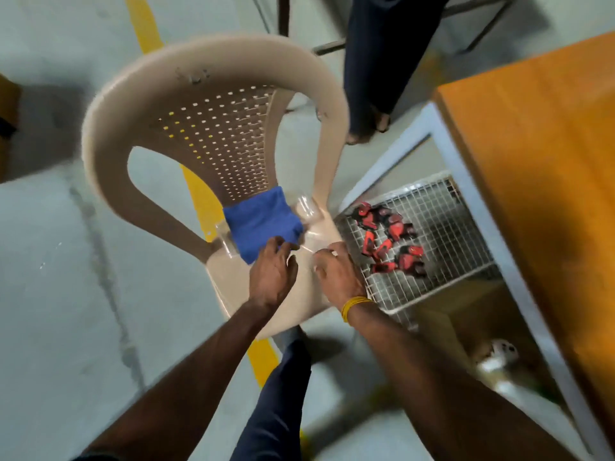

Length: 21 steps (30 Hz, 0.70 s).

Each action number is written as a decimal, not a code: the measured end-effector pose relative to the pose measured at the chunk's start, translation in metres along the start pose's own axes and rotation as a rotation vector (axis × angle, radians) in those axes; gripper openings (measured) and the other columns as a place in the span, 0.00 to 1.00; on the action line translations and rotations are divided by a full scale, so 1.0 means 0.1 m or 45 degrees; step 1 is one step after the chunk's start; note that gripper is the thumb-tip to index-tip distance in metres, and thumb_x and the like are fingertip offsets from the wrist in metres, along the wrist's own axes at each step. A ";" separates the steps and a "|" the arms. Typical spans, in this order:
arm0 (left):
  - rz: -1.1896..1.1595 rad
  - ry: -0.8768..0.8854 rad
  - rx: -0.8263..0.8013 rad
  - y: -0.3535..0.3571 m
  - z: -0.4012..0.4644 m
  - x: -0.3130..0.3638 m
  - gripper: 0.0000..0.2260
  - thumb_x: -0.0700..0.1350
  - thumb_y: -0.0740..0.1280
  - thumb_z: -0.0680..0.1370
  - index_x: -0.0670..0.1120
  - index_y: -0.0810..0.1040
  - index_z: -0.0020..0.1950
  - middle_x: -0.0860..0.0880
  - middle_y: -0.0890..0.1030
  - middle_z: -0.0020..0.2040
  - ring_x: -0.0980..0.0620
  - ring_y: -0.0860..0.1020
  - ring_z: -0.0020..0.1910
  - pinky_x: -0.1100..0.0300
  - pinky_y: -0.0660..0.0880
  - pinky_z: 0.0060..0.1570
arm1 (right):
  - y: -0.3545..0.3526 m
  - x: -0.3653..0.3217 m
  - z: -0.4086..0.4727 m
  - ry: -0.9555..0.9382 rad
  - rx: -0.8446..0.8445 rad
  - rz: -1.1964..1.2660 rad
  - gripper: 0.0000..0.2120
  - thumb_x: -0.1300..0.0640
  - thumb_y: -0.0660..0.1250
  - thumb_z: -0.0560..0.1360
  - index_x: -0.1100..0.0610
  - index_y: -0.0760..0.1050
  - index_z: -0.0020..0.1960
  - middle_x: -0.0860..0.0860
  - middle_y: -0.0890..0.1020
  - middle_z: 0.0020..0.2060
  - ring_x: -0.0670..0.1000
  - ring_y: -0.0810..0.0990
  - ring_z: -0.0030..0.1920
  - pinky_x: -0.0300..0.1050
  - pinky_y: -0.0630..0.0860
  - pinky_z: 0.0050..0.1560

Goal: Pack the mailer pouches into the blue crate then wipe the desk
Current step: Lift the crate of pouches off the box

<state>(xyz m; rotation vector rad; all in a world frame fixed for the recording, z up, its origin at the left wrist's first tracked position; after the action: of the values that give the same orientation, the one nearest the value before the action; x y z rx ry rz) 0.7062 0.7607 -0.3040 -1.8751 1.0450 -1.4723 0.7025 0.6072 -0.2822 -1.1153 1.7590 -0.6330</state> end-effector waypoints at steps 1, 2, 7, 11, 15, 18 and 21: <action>-0.037 0.049 -0.002 -0.03 -0.16 0.20 0.12 0.44 0.65 0.79 0.49 0.79 0.61 0.47 0.74 0.61 0.44 0.76 0.57 0.53 0.74 0.43 | -0.10 0.06 -0.24 0.036 0.051 0.056 0.12 0.59 0.66 0.74 0.52 0.78 0.57 0.53 0.70 0.61 0.57 0.78 0.56 0.53 0.77 0.58; -0.082 0.092 -0.001 -0.06 -0.32 0.40 0.11 0.44 0.65 0.79 0.49 0.79 0.61 0.47 0.75 0.60 0.45 0.76 0.56 0.55 0.73 0.43 | -0.19 0.13 -0.48 0.055 0.112 0.101 0.12 0.59 0.67 0.74 0.51 0.78 0.57 0.53 0.71 0.59 0.57 0.78 0.55 0.54 0.77 0.57; -0.224 0.361 -0.015 -0.12 -1.23 1.32 0.09 0.44 0.64 0.79 0.50 0.80 0.57 0.50 0.76 0.55 0.48 0.79 0.49 0.58 0.73 0.44 | -0.66 0.51 -1.85 0.144 0.449 0.254 0.10 0.57 0.66 0.76 0.50 0.77 0.57 0.51 0.72 0.59 0.56 0.80 0.50 0.54 0.79 0.49; -0.231 0.632 -0.116 0.01 -2.13 1.98 0.10 0.46 0.62 0.80 0.46 0.78 0.58 0.46 0.77 0.55 0.45 0.77 0.54 0.53 0.75 0.49 | -0.87 0.92 -3.15 0.258 0.760 0.337 0.10 0.57 0.67 0.76 0.50 0.76 0.57 0.51 0.73 0.58 0.55 0.81 0.46 0.54 0.80 0.48; -0.367 0.995 -0.318 0.27 -3.35 2.61 0.11 0.48 0.60 0.80 0.48 0.78 0.58 0.49 0.78 0.54 0.50 0.76 0.49 0.57 0.72 0.47 | -0.83 1.27 -4.69 0.440 1.102 0.436 0.10 0.57 0.66 0.75 0.52 0.77 0.57 0.50 0.74 0.54 0.51 0.79 0.45 0.54 0.79 0.47; -0.440 1.163 -0.455 0.54 -4.35 3.04 0.10 0.50 0.62 0.80 0.51 0.79 0.57 0.52 0.77 0.54 0.55 0.76 0.43 0.59 0.74 0.43 | -0.68 1.48 -5.90 0.629 1.373 0.417 0.10 0.57 0.65 0.75 0.53 0.77 0.56 0.51 0.75 0.52 0.49 0.78 0.40 0.51 0.78 0.43; -0.429 1.246 -0.598 0.79 -5.34 3.41 0.07 0.44 0.65 0.79 0.48 0.79 0.57 0.52 0.77 0.52 0.54 0.78 0.43 0.56 0.76 0.44 | -0.51 1.64 -7.05 0.847 1.611 0.418 0.11 0.55 0.65 0.75 0.53 0.78 0.56 0.50 0.77 0.52 0.47 0.78 0.37 0.51 0.78 0.44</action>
<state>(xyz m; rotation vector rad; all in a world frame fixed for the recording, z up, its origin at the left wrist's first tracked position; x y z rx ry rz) 0.2089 0.4631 -0.0376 -1.6365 1.6589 -2.6610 0.0640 0.4012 -0.0048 0.2903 1.4783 -1.6806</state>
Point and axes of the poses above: each hand's wrist, its own z-axis towards the middle knuckle, its own y-axis out of the palm, x = y × z, the point moved 3 cm from there along z, towards the middle knuckle
